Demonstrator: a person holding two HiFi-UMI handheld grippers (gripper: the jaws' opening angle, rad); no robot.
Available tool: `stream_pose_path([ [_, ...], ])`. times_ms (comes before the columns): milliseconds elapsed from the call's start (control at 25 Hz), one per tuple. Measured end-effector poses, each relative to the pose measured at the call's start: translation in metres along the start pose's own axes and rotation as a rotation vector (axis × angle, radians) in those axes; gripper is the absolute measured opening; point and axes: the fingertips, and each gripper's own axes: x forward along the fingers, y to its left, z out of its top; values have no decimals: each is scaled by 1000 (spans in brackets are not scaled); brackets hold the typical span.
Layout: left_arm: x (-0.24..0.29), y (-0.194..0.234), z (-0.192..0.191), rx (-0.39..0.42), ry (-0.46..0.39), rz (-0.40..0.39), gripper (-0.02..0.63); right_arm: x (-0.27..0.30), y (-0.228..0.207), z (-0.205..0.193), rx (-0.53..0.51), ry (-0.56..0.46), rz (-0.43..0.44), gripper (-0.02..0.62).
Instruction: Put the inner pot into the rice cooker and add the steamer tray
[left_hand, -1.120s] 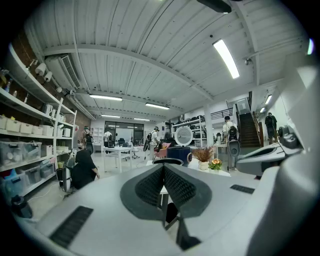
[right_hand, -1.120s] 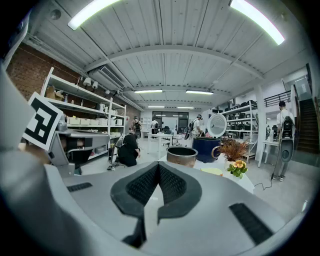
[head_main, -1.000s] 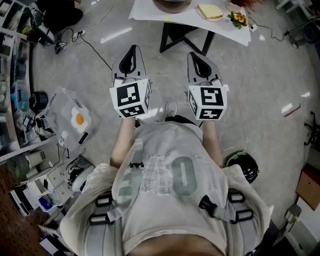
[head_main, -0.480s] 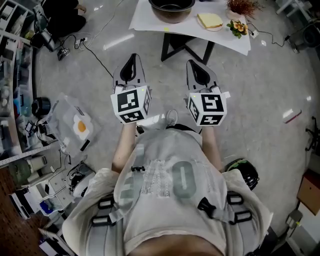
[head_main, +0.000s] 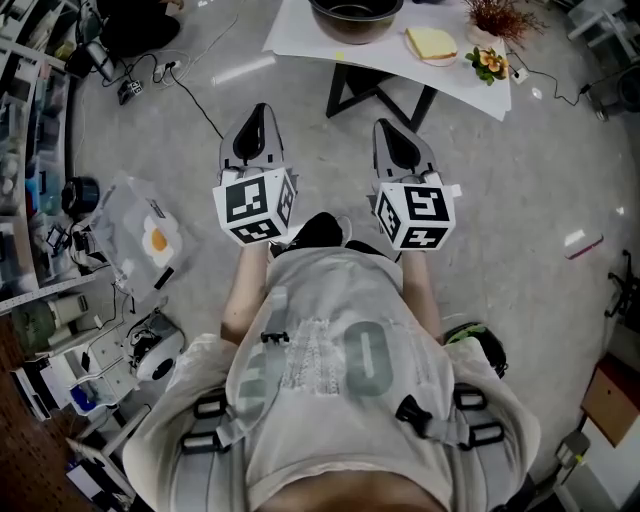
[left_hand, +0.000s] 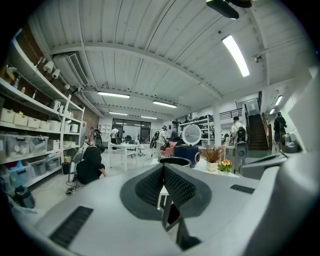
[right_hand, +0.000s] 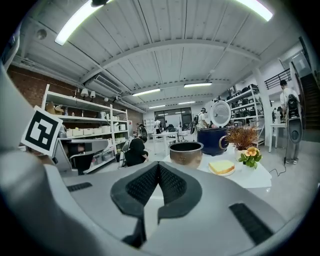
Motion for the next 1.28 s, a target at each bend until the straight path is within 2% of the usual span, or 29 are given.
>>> stream_pose_path([
  [240, 6, -9, 4, 4, -7, -1, 20, -3, -15, 5, 4, -18, -17, 8],
  [520, 16, -13, 52, 22, -109, -20, 20, -16, -40, 57, -22, -145, -79, 8],
  [720, 25, -21, 77, 23, -171, -36, 20, -17, -55, 82, -36, -207, -90, 8],
  [880, 35, -14, 92, 32, -200, -33, 20, -7, -59, 98, -47, -233, -95, 8],
  [1000, 47, -4, 99, 5, -216, -30, 20, 7, -63, 108, -54, -237, -94, 8],
  [1280, 100, 22, 107, -15, -220, -25, 20, 51, -81, 131, -53, -254, -117, 9],
])
